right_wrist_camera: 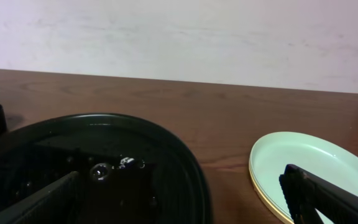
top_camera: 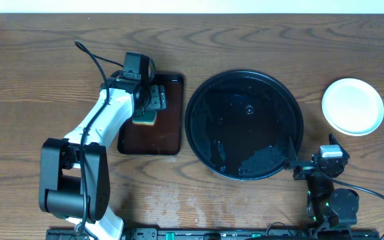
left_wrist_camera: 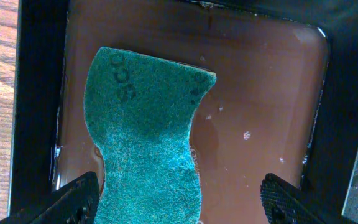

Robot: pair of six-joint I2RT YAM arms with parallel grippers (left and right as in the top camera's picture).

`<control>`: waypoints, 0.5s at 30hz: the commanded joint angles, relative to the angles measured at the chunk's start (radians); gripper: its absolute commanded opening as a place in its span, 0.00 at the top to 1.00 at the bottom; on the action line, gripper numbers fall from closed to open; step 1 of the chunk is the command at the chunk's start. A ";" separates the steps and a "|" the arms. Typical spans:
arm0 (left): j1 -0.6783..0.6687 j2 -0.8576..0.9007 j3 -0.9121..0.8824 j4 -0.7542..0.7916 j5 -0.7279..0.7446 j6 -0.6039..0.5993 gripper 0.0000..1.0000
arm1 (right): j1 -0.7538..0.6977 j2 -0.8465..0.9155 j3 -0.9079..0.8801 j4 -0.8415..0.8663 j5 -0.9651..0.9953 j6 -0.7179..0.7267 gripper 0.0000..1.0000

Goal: Clean dirty plates on tray and stack at the side

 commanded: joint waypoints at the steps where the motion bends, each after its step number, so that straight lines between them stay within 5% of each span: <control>1: 0.002 0.006 -0.004 -0.001 -0.012 0.009 0.17 | 0.009 -0.008 -0.001 -0.004 0.013 -0.014 0.01; 15: 0.002 0.006 -0.004 -0.001 -0.012 0.009 0.16 | 0.009 -0.008 -0.001 -0.004 0.013 -0.014 0.01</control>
